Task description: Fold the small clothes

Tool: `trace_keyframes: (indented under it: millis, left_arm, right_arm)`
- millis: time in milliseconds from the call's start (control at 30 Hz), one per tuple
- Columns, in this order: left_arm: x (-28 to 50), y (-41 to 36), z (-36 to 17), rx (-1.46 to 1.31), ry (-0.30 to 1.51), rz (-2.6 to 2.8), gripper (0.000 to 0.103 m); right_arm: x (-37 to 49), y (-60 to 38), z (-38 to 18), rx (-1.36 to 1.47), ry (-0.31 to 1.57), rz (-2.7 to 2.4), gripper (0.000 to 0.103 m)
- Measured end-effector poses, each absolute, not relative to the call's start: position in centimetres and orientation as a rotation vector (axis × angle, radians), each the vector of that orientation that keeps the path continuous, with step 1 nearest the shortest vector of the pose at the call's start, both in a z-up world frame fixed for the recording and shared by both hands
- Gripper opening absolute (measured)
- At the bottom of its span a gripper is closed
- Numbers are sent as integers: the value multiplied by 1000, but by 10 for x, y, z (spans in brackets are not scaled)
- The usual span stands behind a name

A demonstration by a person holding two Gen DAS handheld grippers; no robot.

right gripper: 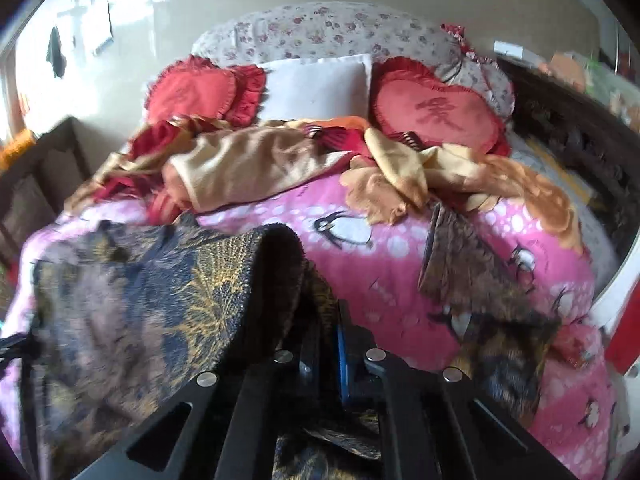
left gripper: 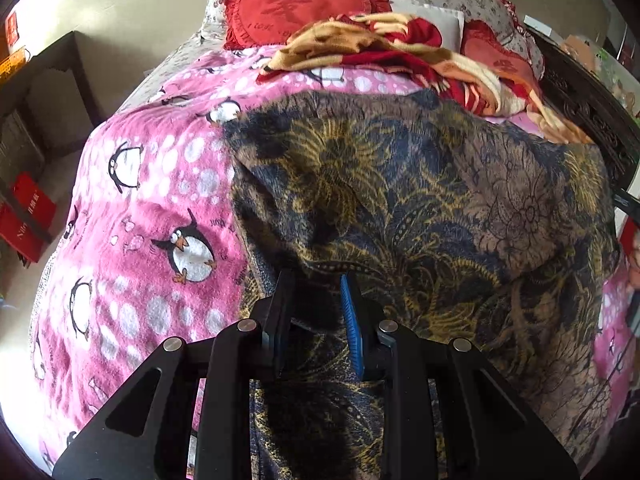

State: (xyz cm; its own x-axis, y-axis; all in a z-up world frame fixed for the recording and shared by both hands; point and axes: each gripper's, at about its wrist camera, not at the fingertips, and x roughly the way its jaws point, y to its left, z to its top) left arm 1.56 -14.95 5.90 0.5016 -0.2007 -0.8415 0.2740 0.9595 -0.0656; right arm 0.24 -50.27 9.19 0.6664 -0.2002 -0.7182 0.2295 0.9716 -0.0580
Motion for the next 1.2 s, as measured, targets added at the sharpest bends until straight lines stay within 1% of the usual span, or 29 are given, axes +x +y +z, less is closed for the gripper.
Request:
trace_keyframes:
  millis: [33,100,167,200,333,433,533,567,600,633,700,833,933,1067,1100,1133,1200]
  left_arm:
    - [15,-150,57,88,1013,-285,22]
    - [12,-150,53,104,1021,-290,22]
    - [9,-148,52,116,1017,-294,22]
    - [9,-146,51,119,1017,-294,22]
    - [12,-138,42,87,1040,-284,22]
    - [12,-139,39,75,1044,-273,22]
    - [9,-139,44,73,1044,-270,22]
    - [7,-138,46,73,1040,-274,22]
    - [5,-136,49,79,1033,-279,22]
    - [3,-132,52,87,1025,-279,22]
    - [2,-124,56,103,1013,-255,22]
    - [7,-107,56,74,1014,-221,22]
    - [8,-103,55,24,1026,-219,22]
    - [2,-113,58,36,1026,-248,22]
    - [-1,-116,60,48,1016,-257,22]
    - [-2,-118,62,57,1008,-262,22]
    - [-1,-123,62,72,995,-270,22]
  right_arm:
    - [9,-502,84,35,827,-250,6]
    - [13,-512,72,133,860,-240,6]
    - [2,-525,80,230,827,-259,25]
    - [-7,-531,86,263,811,-280,37]
    - [-49,-533,115,372,714,-217,37]
    - [-50,-512,113,377,760,-110,41]
    - [-37,-494,93,289,840,-175,39]
    - [-31,-492,83,290,871,-182,29]
    - [-32,-493,80,296,879,-195,5]
    - [-37,-493,81,303,866,-201,5]
    - [-54,-491,97,354,805,-149,5]
    - [-83,-491,116,452,784,-61,5]
    - [-86,-506,95,536,851,-100,4]
    - [-73,-524,56,523,964,-198,6]
    - [-75,-523,57,519,959,-196,13]
    - [-79,-522,62,510,941,-193,24]
    - [-91,-512,82,432,865,-206,33]
